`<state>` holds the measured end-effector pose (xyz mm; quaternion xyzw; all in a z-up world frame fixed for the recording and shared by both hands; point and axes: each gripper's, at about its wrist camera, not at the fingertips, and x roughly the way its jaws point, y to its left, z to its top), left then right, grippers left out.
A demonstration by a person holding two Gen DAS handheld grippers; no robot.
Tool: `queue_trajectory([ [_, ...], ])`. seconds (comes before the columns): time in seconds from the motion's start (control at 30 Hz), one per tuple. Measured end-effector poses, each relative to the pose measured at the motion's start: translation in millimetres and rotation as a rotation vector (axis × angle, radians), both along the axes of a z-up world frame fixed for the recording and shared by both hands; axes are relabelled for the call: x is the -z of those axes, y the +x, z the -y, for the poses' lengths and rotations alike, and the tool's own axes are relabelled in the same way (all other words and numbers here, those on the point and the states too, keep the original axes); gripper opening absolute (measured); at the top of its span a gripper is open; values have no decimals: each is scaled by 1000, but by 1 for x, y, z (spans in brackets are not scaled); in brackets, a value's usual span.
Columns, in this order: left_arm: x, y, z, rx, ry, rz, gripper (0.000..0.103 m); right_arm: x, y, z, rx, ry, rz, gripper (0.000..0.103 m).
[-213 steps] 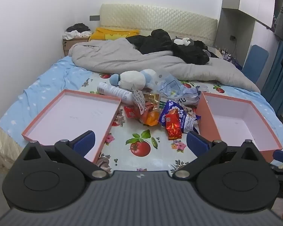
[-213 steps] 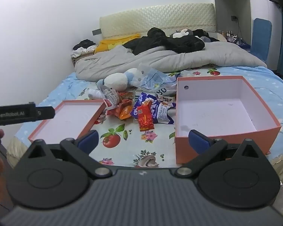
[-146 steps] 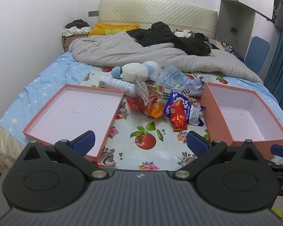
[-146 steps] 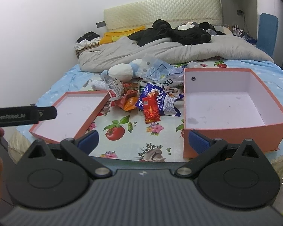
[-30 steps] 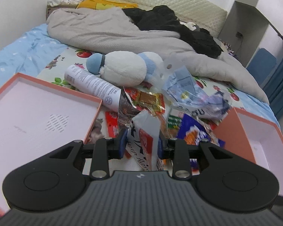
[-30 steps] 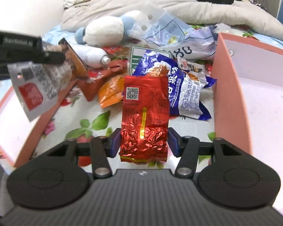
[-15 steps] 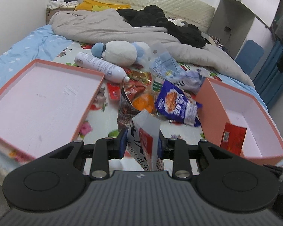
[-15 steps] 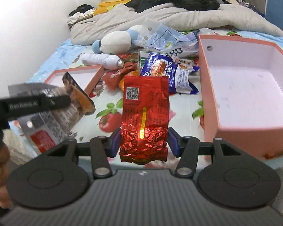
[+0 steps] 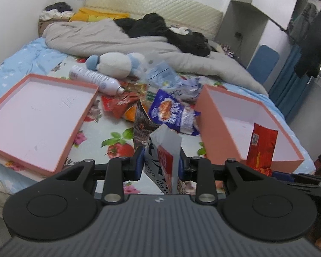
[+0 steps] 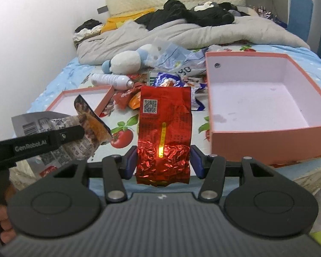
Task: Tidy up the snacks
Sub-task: 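Lift both held packets and carry them toward the deep pink box, then lower both packets into the deep pink box and open both tools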
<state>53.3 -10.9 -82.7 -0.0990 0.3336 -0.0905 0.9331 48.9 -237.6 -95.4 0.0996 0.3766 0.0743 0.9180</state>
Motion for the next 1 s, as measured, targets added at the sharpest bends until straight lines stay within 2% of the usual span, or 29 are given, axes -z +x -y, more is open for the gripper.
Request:
queue_trajectory([
  [0.2,-16,-8,19,58,-32,40,35,-14,-17,14,31,-15,38,55],
  [0.53,-22,6,81,215,-61,23,35,-19,-28,60,144,5,32,55],
  [0.77,-19,44,129,294,-68,-13,35,-14,-9,99,211,11,6,55],
  [1.0,-17,104,183,332,-55,-40,35,-5,35,140,255,17,-1,55],
])
